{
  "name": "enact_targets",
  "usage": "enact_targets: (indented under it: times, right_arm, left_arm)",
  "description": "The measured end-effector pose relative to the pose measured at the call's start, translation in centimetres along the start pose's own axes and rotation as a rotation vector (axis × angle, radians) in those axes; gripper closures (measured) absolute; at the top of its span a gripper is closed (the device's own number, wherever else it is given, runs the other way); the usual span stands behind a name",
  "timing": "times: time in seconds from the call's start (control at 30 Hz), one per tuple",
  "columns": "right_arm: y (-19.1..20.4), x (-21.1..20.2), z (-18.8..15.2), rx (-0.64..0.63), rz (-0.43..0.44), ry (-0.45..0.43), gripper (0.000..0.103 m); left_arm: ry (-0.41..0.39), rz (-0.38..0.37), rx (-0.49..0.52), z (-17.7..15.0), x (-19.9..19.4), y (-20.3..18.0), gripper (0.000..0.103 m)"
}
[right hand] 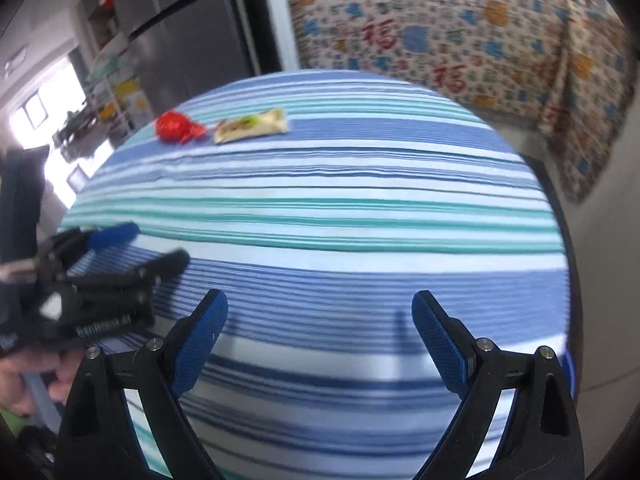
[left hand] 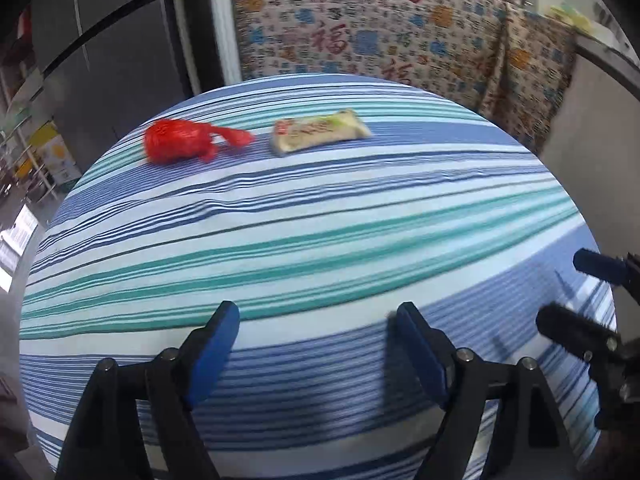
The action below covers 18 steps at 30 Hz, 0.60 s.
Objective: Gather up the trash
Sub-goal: 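Swing both tools back over the table, then grasp the red plastic bag with the left tool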
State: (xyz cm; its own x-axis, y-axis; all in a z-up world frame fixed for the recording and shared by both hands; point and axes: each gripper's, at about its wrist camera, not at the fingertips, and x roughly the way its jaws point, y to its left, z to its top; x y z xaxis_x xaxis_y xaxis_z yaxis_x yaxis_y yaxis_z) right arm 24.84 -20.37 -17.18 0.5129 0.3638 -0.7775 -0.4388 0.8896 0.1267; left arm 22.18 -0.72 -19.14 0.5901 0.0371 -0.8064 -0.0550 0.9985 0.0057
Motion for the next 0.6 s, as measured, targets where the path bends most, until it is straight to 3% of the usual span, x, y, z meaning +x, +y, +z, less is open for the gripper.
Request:
enact_targets:
  times: [0.13,0.27,0.4,0.5,0.6]
  right_arm:
    - [2.3,2.9,1.0,-0.048,0.003,0.041,0.009]
    - [3.8,4.3,1.2,-0.094,-0.035,0.037,0.006]
    - [4.0,4.4,1.2,-0.097,-0.023,0.036,0.004]
    - [3.9,4.4,1.2,-0.101,-0.019,0.038,0.004]
    - [4.1,4.6,1.3,-0.104,-0.015,0.038,0.004]
  left_arm:
    - [0.009,0.048,-0.076,1.3,0.9,3.4,0.018]
    - [0.014,-0.007,-0.235,4.9,1.4,7.6,0.018]
    - [-0.032,0.088,-0.368,10.2,1.0,11.6,0.018]
    - [0.017,0.086,-0.453,13.3,3.4,13.5,0.018]
    - [0.081,0.128,-0.443,14.8,6.4,13.0,0.018]
